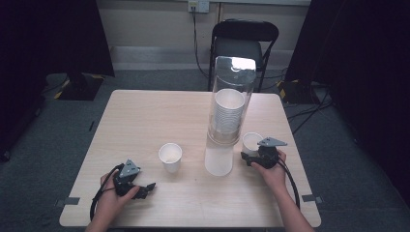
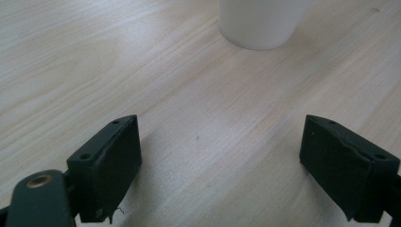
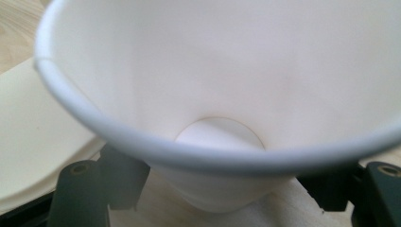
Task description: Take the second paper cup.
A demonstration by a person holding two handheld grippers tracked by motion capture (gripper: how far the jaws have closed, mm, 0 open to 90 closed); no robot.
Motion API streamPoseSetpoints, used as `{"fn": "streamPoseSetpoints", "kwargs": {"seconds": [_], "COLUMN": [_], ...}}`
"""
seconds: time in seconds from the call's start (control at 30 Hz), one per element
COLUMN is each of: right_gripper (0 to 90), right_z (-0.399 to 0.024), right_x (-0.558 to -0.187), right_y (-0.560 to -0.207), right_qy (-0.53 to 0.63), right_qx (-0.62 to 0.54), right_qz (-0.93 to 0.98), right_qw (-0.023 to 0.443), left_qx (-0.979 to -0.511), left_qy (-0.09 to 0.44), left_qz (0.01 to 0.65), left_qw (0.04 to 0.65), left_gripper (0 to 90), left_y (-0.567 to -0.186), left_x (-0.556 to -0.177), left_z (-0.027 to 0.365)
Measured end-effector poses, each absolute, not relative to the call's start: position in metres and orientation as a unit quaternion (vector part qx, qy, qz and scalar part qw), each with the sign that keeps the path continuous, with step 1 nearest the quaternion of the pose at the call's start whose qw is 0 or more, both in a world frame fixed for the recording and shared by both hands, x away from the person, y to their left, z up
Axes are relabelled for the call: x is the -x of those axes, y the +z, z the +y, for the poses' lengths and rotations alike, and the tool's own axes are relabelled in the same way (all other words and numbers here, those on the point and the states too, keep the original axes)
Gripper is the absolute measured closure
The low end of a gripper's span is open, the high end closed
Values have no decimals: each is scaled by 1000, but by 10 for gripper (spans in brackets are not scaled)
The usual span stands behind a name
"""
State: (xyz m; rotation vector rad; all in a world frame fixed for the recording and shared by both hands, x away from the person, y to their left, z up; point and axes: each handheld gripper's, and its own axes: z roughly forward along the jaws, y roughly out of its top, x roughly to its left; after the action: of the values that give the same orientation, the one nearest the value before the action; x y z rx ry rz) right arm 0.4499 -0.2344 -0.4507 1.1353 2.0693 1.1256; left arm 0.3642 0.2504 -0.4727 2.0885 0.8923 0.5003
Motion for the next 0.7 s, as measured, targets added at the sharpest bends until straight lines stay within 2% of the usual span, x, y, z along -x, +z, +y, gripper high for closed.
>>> {"fn": "streamPoseSetpoints", "kwargs": {"seconds": [0.3, 0.7], "right_gripper": [204, 183], "right_z": [-240, -251], "right_x": [-448, -434], "right_y": [-451, -442], "right_qy": [406, 402], "right_qx": [-421, -409], "right_qz": [767, 775], "right_qw": [264, 266], "left_qx": [-824, -824], "left_qy": [198, 197], "left_qz": [352, 352], "left_qw": [397, 397], "left_gripper": [130, 130], "left_y": [-473, -473], "left_x": [-364, -364], "left_z": [250, 250]}}
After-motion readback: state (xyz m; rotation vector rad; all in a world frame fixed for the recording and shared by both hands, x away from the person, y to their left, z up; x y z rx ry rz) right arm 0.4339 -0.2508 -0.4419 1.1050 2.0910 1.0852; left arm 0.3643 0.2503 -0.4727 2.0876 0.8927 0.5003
